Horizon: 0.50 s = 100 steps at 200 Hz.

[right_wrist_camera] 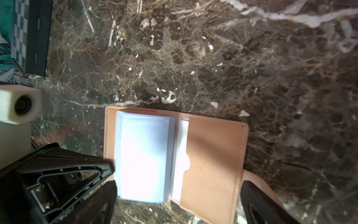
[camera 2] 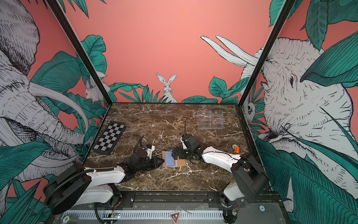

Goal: Take the credit cards out of the card holder
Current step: Flip over the card slot in the card holder.

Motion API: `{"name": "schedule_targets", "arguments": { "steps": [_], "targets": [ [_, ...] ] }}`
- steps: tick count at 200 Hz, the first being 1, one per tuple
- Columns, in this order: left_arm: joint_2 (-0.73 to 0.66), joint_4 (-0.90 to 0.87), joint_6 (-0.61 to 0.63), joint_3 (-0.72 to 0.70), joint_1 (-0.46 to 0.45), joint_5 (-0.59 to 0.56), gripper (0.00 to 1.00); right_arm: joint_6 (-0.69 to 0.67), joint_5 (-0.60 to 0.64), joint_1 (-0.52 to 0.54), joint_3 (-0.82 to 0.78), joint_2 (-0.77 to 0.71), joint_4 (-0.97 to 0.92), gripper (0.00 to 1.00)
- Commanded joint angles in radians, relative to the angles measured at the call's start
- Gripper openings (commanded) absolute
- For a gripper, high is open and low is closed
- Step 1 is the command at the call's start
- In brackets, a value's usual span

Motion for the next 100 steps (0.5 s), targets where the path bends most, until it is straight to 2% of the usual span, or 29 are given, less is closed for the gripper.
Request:
{"name": "schedule_targets", "arguments": {
  "steps": [1,68,100],
  "targets": [
    [-0.033,-0.013,0.014,0.021,-0.002,-0.013,0.0,-0.034,0.063,0.038,0.059,0.002,-0.095,0.98],
    [-0.045,-0.021,0.01,0.017,-0.002,-0.027,0.0,-0.037,0.127,0.136,0.19,0.111,-0.163,0.98],
    [-0.049,-0.018,0.009,0.012,-0.002,-0.027,0.0,-0.032,0.14,0.149,0.212,0.162,-0.168,0.98]
  ]
}}
